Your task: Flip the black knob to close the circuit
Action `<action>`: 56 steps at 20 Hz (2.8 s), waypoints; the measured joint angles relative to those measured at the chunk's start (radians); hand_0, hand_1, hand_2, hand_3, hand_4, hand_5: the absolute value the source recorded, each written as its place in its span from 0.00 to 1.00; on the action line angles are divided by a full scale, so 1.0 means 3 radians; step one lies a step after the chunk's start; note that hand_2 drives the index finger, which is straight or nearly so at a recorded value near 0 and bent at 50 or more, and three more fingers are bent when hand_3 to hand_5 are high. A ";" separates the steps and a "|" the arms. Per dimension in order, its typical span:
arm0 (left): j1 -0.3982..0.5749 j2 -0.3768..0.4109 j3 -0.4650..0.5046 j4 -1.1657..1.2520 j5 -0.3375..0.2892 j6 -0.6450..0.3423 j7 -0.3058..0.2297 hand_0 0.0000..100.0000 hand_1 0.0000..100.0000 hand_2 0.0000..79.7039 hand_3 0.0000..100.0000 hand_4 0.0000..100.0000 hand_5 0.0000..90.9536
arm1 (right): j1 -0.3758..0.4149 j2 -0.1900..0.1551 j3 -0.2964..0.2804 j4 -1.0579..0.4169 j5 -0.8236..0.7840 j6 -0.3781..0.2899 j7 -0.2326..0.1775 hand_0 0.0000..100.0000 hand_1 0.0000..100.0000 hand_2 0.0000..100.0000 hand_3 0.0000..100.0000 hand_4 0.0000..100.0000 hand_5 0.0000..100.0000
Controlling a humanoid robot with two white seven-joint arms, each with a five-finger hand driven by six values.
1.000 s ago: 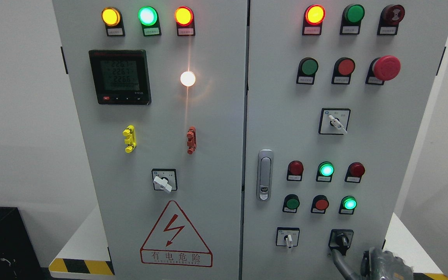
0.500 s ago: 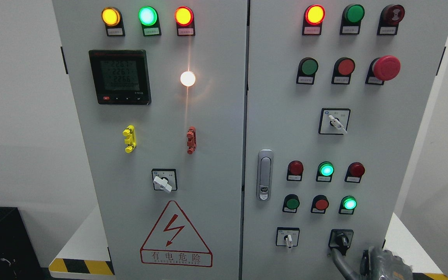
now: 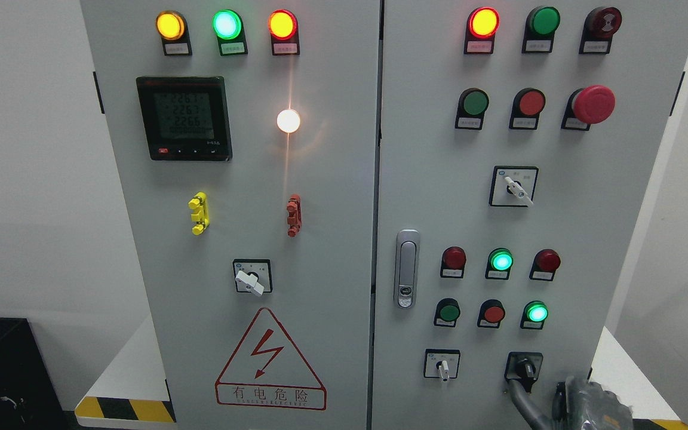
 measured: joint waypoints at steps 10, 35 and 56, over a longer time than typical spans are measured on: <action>0.0000 0.0000 0.0000 0.0000 0.0000 0.0000 0.0000 0.12 0.56 0.00 0.00 0.00 0.00 | 0.0000 0.0002 -0.0061 0.0000 -0.0013 -0.0010 0.0004 0.00 0.03 0.92 1.00 1.00 1.00; 0.0000 0.0000 0.0000 0.0000 0.0000 0.0000 0.0000 0.12 0.56 0.00 0.00 0.00 0.00 | -0.0032 0.0001 -0.0178 0.0001 -0.0034 0.0001 0.0018 0.00 0.02 0.93 1.00 1.00 1.00; 0.0000 0.0000 0.0000 0.0000 0.0000 0.0000 0.0000 0.12 0.56 0.00 0.00 0.00 0.00 | -0.0039 0.0004 -0.0197 -0.0003 -0.0067 -0.0019 0.0020 0.00 0.02 0.92 1.00 1.00 1.00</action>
